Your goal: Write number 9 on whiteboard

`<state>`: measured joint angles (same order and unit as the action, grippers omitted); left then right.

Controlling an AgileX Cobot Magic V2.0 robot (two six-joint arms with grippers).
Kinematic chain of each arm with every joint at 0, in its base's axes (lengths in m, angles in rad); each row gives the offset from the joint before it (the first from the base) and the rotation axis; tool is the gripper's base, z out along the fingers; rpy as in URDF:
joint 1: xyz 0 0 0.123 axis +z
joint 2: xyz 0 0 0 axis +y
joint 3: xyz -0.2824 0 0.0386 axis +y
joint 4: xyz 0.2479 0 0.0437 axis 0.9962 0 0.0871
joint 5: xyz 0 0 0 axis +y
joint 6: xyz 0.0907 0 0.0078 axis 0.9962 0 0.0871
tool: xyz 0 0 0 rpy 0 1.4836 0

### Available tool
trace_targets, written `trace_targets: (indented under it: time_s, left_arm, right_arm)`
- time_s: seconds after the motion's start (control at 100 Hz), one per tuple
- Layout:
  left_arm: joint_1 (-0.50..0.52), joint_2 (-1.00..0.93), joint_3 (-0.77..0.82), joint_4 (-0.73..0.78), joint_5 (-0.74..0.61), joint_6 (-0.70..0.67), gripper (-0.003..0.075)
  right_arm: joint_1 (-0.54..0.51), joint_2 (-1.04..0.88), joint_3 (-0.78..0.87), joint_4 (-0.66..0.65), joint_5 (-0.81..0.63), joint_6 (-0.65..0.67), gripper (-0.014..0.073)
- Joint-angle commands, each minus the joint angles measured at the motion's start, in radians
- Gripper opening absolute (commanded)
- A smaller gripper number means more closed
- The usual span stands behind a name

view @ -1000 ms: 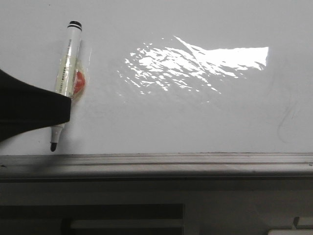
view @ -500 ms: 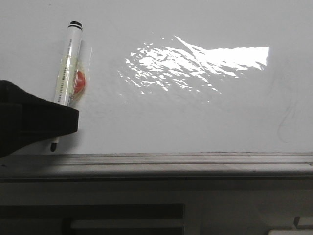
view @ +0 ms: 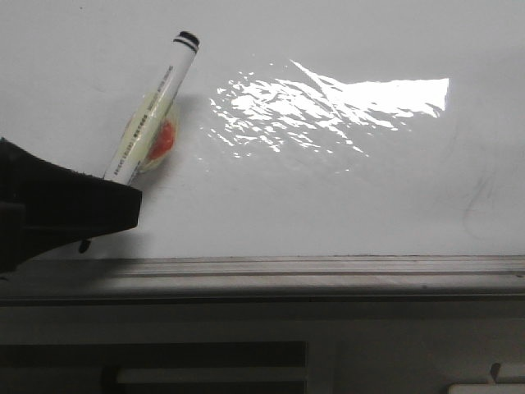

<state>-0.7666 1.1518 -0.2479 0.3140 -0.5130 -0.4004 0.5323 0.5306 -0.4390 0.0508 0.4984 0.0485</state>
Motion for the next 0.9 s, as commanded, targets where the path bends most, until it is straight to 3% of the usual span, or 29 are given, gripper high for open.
trace_targets:
  time_s: [0.0,0.07,0.22,0.29,0.71,0.81,0.89]
  left_arm:
    - [-0.001,-0.041,-0.024,0.103,-0.096,-0.007,-0.002]
    - [-0.001,-0.056,-0.024,0.218,-0.1,-0.007,-0.002]
    - [-0.001,-0.068,-0.035,0.428,-0.1,-0.003,-0.002]
    - [-0.001,-0.069,-0.04,0.452,-0.102,-0.003,-0.002]
    - [-0.001,-0.069,-0.042,0.469,-0.11,0.021,-0.002]
    - [-0.001,-0.069,-0.042,0.469,-0.118,0.021,-0.002]
    - [-0.001,-0.069,-0.042,0.469,-0.12,0.021,-0.002]
  right_arm:
    - [0.101,0.098,-0.095,-0.002,-0.092,-0.023,0.0258]
    - [0.199,0.171,-0.15,-0.002,-0.114,-0.023,0.0312]
    - [0.335,0.306,-0.241,-0.002,-0.172,-0.023,0.0316]
    - [0.372,0.351,-0.27,-0.002,-0.194,-0.023,0.0316]
    - [0.396,0.522,-0.354,0.035,-0.264,-0.023,0.0311]
    - [0.396,0.538,-0.355,0.05,-0.262,-0.023,0.0213]
    - [0.396,0.547,-0.355,0.073,-0.242,-0.023,0.0036]
